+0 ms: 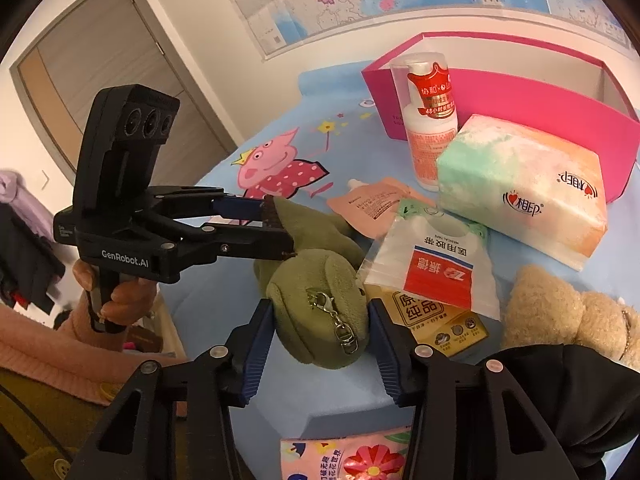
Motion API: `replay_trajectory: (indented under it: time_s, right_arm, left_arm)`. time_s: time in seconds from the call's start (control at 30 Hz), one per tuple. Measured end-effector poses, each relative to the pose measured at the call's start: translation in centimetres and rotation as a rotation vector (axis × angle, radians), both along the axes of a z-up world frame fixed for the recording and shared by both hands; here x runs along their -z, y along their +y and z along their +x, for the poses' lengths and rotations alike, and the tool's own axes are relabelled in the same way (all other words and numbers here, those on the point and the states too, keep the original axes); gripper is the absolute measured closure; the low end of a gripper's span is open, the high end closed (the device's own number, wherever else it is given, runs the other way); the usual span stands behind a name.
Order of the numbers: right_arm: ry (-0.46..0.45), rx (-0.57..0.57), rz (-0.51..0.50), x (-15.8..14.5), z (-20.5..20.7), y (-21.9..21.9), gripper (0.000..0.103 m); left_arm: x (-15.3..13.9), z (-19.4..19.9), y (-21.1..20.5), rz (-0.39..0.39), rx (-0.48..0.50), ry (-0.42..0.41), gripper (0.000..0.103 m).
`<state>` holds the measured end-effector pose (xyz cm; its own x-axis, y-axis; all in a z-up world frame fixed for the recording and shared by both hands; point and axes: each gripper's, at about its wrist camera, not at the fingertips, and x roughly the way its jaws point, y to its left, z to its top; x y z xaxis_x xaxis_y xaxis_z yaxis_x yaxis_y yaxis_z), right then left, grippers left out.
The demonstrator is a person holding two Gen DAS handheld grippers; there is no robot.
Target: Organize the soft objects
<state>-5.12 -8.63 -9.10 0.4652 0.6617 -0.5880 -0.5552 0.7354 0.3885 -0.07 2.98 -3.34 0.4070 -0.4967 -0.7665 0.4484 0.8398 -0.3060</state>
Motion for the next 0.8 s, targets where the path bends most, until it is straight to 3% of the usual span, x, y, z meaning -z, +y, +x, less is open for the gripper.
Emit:
replay_trajectory:
  time_s: [0.47,0.8]
  right_arm:
    - [-0.093,-0.049,0.008,-3.2,-0.2,1.0,0.056]
    - [-0.279,-0.039,0.029,-10.0,1.6,-0.1,0.056]
  left_arm:
    - [-5.2,-2.0,1.1,-0.016,-0.046,-0.162,0.040]
    - [-12.1,0.3,0.8,0.022,-0.082,-0.337,0.040]
